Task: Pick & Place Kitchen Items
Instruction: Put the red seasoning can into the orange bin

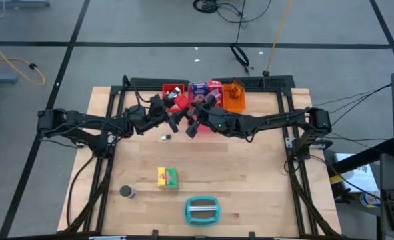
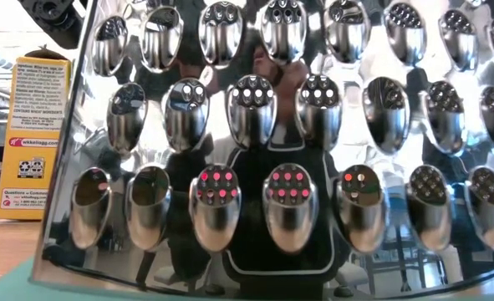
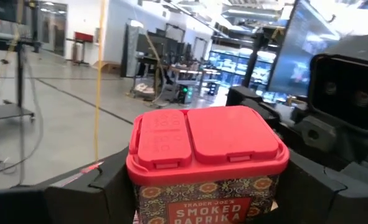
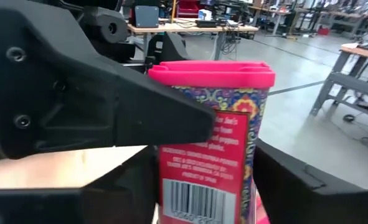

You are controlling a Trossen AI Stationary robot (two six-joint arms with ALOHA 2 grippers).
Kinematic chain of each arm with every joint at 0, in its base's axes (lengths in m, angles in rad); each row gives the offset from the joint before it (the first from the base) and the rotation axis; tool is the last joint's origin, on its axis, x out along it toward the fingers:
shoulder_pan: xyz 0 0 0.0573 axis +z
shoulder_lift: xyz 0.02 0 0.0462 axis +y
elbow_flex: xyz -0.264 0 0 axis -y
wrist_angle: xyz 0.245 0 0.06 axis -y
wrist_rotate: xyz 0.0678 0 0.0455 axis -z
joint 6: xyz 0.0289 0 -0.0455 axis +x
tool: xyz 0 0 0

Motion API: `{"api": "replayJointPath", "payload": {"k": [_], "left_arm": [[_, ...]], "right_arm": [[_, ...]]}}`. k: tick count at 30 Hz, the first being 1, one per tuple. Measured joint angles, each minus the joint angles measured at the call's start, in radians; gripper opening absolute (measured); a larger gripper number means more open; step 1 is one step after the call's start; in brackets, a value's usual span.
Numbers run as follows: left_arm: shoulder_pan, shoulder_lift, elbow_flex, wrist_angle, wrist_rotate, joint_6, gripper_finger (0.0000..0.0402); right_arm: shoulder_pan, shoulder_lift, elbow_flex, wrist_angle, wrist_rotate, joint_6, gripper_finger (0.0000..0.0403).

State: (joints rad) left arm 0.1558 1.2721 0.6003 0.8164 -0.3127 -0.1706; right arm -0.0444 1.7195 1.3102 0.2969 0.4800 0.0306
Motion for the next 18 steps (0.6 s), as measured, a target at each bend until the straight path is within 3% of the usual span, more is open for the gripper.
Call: {"api": "replayJointPath", "payload": {"k": [8,18], "left_arm": [[-0.002,0.001,-0.001,-0.041,0.015,0.046,0.0325],[-0.005,-0.014,-0.002,-0.035,0.039,0.097,0.0333]], "right_arm": [[0.000,-0.004,0.002,-0.088,-0.001,-0.035,0.0188],[-0.006,-0.055,0.002,-0.190,0.029,-0.071,0.0165]]}}
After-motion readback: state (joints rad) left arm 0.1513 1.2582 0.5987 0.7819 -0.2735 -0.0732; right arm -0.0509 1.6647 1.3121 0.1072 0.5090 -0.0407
